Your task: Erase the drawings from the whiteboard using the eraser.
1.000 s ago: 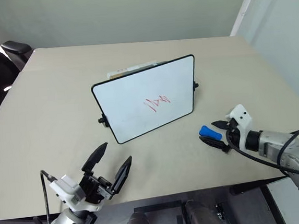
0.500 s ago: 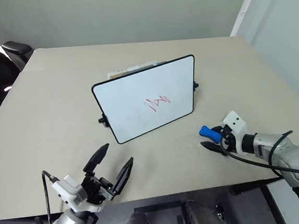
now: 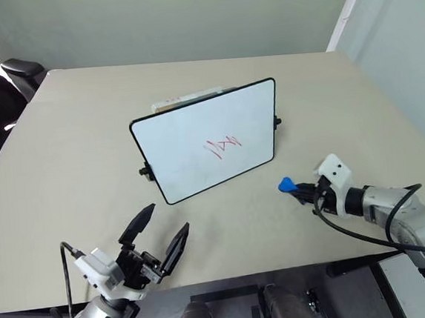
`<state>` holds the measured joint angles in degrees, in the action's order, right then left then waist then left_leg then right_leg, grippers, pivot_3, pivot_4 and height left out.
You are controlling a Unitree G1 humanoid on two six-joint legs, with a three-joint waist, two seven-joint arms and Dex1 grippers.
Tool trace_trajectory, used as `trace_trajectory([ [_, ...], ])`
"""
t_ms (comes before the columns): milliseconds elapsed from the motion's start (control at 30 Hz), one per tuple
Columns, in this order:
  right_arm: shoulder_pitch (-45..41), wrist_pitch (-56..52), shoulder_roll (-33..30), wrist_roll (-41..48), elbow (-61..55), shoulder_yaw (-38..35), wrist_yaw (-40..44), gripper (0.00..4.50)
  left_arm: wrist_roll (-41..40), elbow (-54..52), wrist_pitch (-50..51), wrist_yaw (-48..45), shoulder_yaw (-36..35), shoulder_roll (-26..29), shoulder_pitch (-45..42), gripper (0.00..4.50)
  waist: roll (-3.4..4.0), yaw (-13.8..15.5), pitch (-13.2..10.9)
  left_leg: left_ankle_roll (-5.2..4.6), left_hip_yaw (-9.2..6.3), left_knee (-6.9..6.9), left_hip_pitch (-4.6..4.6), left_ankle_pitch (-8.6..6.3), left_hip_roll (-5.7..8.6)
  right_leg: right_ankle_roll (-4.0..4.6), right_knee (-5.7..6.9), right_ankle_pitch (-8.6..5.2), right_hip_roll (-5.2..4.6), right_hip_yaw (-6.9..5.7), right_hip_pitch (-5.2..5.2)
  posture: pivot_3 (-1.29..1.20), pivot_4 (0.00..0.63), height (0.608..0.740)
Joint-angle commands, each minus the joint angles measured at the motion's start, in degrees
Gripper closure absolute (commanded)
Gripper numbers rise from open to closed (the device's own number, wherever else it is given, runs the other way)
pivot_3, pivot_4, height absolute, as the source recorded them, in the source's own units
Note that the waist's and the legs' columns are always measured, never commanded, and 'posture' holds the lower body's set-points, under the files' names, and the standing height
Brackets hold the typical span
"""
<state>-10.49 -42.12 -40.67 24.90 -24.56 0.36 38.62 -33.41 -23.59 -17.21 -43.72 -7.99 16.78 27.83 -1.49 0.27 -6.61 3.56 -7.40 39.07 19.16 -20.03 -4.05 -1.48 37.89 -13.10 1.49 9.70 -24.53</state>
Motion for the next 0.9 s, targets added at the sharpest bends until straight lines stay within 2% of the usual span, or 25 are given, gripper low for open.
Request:
trace_trajectory([
  [33, -4.4, -2.4, 2.5, 3.2, -6.1, -2.0, -2.7, 4.26, 0.1, -0.5, -0.7, -0.2, -0.4, -0.1, 0.0, 0.0, -0.01, -0.1, 0.0, 0.0, 0.0, -0.01, -0.01, 0.0, 0.0, 0.0, 0.01, 0.0, 0.01, 0.0, 0.02, 0.0, 0.15, 0.74],
  [267, -14.2, -6.6, 9.9, 3.2, -7.1, 1.8, -8.1, 4.26, -0.2, -0.1, -0.6, -0.2, -0.9, 0.0, -0.5, 0.0, -0.01, -0.1, 0.0, -0.03, -0.04, -0.01, -0.15, 0.01, 0.0, 0.01, 0.02, 0.01, 0.0, 0.0, -0.01, 0.0, 0.15, 0.74],
  [467, -20.2, -2.7, 15.7, -2.5, -1.2, 7.2, -11.3, 4.26, -0.4, -0.4, -0.8, -0.3, -0.9, 0.1, -0.2, 0.0, -0.01, 0.1, 0.0, -0.07, -0.11, -0.06, -0.11, -0.02, -0.01, -0.05, 0.03, 0.04, -0.02, 0.0, -0.12, 0.0, 0.15, 0.74],
  [900, -22.0, 6.4, 19.9, -10.6, 7.8, 9.7, -11.9, 4.26, -1.0, 0.2, -0.6, -0.1, -2.0, 0.2, -0.4, 0.0, -0.01, 0.1, 0.0, -0.06, -0.11, -0.04, -0.07, -0.01, -0.01, -0.25, 0.02, 0.15, -0.07, 0.0, -0.19, 0.0, 0.15, 0.74],
])
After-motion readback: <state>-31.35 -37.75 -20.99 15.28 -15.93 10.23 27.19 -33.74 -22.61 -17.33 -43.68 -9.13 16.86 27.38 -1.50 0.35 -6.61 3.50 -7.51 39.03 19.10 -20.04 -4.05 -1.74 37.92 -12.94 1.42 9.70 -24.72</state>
